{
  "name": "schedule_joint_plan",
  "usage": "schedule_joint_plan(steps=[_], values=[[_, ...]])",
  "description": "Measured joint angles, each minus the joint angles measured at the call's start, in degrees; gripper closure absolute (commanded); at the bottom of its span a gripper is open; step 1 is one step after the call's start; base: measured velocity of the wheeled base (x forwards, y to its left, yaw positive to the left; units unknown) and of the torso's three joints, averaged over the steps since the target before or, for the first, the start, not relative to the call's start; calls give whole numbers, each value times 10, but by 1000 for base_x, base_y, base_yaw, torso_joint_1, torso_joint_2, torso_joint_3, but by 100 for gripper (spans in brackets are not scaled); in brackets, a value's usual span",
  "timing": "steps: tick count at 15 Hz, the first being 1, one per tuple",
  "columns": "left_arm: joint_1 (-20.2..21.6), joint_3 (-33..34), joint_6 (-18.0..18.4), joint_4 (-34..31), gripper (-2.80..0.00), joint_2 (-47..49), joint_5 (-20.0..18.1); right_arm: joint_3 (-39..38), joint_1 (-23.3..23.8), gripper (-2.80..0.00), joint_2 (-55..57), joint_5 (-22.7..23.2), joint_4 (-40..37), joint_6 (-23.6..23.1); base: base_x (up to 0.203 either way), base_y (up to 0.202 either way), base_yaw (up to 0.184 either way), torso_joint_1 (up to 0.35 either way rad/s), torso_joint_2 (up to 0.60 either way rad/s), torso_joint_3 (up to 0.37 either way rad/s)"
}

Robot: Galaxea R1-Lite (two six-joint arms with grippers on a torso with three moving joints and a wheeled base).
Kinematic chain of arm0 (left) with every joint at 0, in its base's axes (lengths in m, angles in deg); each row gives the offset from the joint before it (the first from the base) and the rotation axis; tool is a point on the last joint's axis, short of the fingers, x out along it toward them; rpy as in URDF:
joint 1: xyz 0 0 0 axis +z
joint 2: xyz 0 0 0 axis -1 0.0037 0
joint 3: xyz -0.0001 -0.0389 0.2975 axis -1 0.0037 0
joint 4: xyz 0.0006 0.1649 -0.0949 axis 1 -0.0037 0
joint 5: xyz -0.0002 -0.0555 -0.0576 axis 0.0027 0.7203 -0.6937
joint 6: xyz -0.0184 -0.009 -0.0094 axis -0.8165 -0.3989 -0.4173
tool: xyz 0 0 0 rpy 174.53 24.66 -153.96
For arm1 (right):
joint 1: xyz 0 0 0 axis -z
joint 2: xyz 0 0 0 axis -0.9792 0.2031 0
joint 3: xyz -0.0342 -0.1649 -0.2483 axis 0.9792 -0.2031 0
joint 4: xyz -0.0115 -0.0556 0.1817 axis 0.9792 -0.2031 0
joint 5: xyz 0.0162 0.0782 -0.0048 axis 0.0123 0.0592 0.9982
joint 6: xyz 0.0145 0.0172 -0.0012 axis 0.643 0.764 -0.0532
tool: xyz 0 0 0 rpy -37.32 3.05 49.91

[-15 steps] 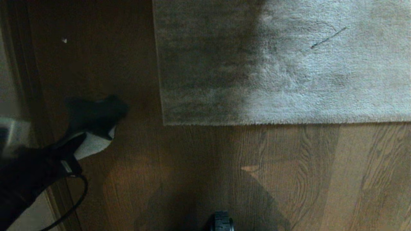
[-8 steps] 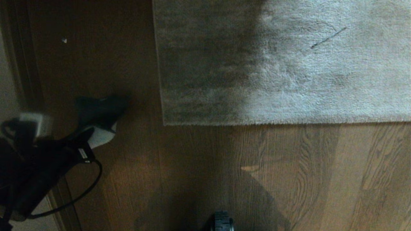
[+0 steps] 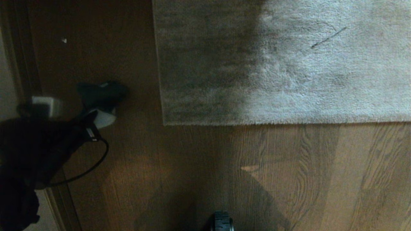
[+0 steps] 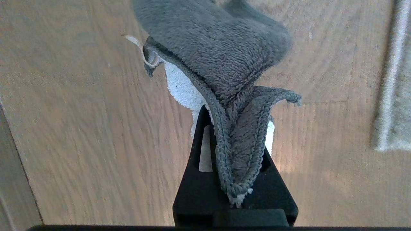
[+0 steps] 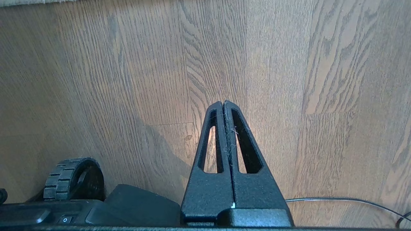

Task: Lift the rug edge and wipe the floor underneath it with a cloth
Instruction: Put down the rag

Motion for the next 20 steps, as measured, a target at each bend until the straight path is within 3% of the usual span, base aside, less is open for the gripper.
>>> schedule_joint_plan(steps=[8,9,20], values=[[73,-54,14,0,0,38,-8,0,0,0,0,0,0,0,0,0,0,0,0,0],[77,-52,14,1,-280,39,-8,0,0,0,0,0,0,0,0,0,0,0,0,0],[74,-4,13,0,-280,21,-7,0,0,0,0,0,0,0,0,0,0,0,0,0]])
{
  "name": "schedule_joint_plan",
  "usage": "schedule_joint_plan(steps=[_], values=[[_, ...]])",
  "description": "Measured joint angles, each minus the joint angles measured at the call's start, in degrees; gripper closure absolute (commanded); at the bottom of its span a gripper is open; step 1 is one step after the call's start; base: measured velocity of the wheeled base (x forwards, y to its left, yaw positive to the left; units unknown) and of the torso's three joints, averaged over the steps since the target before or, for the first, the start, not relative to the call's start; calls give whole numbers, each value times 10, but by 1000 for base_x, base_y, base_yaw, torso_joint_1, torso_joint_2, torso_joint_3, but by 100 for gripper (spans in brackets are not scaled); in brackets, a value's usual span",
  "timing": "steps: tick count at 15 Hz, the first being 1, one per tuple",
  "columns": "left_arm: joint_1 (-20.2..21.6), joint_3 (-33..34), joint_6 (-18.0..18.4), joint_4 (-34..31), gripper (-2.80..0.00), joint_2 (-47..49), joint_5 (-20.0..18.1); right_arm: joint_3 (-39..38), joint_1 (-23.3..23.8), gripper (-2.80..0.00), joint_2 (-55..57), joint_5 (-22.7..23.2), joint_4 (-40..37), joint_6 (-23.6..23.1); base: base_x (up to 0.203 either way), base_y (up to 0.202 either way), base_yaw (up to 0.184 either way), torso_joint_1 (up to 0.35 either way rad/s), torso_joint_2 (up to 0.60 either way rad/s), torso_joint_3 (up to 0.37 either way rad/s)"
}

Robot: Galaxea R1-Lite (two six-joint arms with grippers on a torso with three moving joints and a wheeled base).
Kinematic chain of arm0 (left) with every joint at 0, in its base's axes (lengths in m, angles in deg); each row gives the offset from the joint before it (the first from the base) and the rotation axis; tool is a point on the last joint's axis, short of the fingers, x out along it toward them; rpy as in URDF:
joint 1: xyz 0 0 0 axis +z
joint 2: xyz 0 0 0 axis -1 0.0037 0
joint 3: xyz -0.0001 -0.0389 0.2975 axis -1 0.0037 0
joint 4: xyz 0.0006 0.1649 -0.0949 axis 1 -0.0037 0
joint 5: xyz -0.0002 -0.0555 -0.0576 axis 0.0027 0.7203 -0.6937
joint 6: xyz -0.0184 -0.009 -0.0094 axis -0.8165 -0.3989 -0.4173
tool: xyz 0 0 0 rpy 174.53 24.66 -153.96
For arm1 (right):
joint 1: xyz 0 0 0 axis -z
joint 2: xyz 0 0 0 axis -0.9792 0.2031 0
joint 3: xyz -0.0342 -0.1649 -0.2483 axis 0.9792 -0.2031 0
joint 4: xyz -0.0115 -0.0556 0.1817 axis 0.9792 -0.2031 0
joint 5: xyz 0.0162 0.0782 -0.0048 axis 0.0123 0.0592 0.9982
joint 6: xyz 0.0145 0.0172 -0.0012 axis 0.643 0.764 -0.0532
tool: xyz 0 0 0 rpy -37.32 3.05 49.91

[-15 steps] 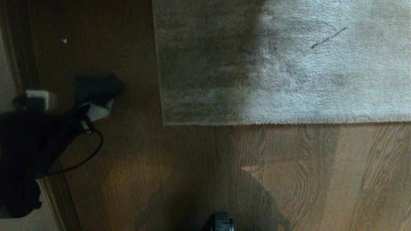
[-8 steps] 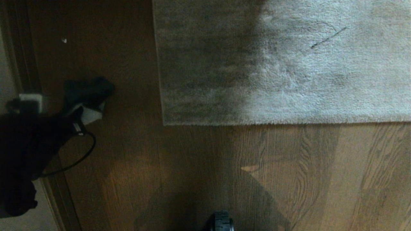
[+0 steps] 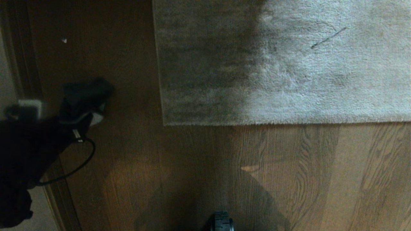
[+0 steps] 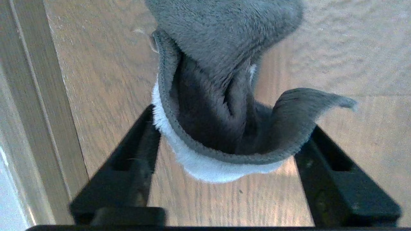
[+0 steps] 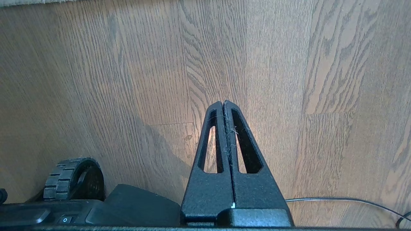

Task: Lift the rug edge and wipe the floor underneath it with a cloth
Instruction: Put down the rag

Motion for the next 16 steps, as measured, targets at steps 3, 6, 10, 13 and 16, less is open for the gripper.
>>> schedule_joint_plan(steps=[3,6,10,13,16], values=[[-10,32,-2,0,-280,-28,1,0,0,0,0,0,0,0,0,0,0,0,0,0],[-35,85,-3,0,-280,-61,5,0,0,0,0,0,0,0,0,0,0,0,0,0],[-65,161,-5,0,-280,-113,6,0,0,0,0,0,0,0,0,0,0,0,0,0],[-83,205,-5,0,-280,-148,6,0,0,0,0,0,0,0,0,0,0,0,0,0],[-105,211,-5,-6,-280,-176,6,0,0,0,0,0,0,0,0,0,0,0,0,0]])
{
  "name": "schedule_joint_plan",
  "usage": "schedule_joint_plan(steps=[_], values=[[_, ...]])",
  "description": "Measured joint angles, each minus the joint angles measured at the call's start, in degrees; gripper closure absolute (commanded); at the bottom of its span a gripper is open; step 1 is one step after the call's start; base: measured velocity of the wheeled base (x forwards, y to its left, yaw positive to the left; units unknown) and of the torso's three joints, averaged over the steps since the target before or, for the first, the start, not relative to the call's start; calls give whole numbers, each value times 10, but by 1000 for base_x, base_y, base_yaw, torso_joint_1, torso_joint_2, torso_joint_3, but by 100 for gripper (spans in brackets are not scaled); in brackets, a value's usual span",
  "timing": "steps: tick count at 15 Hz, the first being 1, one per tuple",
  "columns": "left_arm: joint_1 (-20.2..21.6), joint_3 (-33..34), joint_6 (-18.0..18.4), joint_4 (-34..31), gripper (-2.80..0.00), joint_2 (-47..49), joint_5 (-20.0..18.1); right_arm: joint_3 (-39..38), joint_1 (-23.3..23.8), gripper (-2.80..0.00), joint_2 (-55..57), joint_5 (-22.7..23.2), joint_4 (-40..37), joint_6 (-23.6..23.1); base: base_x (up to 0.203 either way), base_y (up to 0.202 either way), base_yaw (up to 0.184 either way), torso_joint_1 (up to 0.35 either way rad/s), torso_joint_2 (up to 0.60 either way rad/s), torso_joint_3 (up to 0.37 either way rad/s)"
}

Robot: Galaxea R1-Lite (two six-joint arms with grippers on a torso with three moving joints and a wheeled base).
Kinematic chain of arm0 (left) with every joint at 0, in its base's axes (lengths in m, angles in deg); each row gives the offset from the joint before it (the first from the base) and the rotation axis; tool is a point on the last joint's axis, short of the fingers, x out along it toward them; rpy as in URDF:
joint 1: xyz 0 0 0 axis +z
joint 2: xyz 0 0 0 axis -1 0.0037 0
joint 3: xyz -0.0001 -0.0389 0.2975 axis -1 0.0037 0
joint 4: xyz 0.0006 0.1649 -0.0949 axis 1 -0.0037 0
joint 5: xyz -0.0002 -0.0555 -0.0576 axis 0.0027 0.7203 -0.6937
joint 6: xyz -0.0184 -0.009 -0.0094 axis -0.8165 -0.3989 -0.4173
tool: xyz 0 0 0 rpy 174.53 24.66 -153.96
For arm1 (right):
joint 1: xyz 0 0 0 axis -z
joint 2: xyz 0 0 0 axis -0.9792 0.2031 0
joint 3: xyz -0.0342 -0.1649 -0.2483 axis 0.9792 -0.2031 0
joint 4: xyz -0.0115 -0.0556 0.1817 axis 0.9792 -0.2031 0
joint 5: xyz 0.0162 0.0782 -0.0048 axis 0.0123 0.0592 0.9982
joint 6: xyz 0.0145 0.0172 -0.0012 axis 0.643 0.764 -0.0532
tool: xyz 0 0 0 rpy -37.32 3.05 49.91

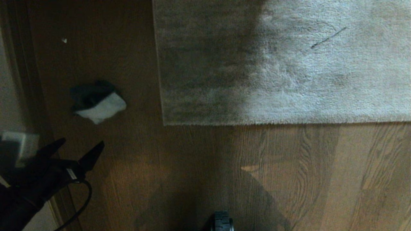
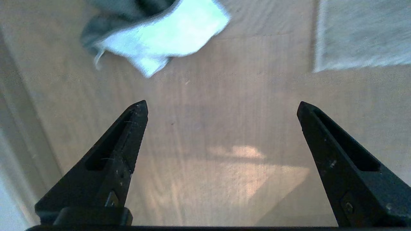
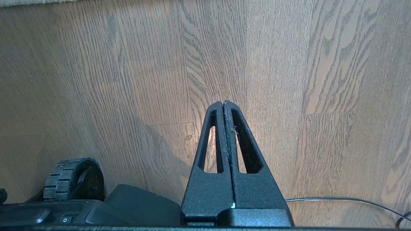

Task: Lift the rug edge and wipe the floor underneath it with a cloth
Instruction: Put down the rag

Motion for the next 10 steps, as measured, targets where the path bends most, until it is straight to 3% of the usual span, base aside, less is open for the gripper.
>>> schedule_joint_plan(steps=[1,2,10], values=[[-7,0,0,-3,-280,-6,1,0,0,0,0,0,0,0,0,0,0,0,0,0],[-12,1,0,-3,0,-10,1,0,0,0,0,0,0,0,0,0,0,0,0,0],[-25,1,2,-4,0,-24,1,0,0,0,0,0,0,0,0,0,0,0,0,0]])
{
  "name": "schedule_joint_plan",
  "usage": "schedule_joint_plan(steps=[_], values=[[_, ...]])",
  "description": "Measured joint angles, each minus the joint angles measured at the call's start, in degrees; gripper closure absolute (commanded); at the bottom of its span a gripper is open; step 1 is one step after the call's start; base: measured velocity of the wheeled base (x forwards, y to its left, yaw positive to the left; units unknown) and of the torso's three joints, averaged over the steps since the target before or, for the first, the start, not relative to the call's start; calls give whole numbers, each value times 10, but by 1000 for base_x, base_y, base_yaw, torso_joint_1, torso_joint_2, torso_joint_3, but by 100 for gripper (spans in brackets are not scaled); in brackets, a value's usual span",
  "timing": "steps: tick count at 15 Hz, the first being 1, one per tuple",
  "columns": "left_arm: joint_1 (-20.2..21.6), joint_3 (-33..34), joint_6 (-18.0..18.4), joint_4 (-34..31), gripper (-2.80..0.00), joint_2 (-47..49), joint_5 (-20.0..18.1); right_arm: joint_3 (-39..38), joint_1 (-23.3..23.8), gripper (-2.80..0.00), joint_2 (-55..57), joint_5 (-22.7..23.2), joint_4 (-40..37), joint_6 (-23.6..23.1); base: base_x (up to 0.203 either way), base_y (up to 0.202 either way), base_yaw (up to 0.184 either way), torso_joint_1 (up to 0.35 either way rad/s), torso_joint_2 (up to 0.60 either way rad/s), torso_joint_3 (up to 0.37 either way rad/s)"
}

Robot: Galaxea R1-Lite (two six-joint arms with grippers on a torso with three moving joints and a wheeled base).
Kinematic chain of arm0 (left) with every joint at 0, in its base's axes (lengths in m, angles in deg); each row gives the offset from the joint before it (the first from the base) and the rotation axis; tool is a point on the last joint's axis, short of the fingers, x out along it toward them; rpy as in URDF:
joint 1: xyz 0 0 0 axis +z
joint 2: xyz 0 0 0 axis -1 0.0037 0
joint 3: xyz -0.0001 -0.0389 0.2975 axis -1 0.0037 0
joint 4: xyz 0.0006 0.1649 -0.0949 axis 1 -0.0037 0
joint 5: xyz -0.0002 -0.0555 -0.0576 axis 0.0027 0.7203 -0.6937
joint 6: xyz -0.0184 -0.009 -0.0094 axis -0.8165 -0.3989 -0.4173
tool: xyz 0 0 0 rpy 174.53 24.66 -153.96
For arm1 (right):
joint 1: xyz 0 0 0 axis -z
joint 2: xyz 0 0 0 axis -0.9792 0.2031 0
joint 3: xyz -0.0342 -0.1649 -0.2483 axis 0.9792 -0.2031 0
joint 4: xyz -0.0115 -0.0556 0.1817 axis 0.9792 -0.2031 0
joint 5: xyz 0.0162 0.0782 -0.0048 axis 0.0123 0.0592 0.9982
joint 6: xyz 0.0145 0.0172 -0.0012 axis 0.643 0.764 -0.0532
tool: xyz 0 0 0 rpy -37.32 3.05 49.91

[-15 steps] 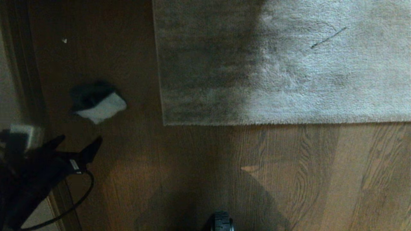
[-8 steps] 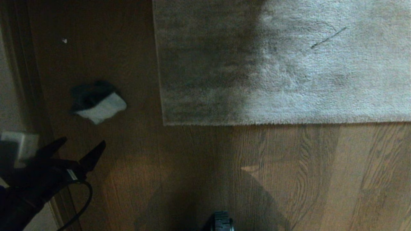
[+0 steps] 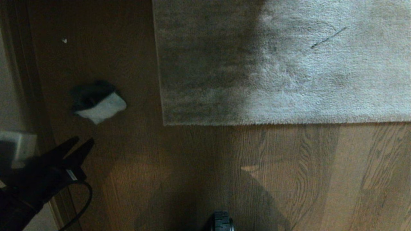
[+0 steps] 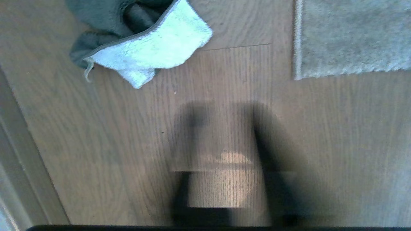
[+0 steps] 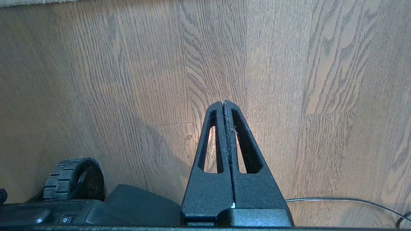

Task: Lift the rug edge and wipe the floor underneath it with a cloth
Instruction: Put down the rag

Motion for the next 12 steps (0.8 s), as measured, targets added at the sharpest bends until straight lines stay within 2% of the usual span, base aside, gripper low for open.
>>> schedule_joint_plan(steps=[6,12], values=[[-4,0,-1,-9,0,-22,5,0,0,0,0,0,0,0,0,0,0,0,0,0],[-4,0,-1,-95,0,-90,4,0,0,0,0,0,0,0,0,0,0,0,0,0]])
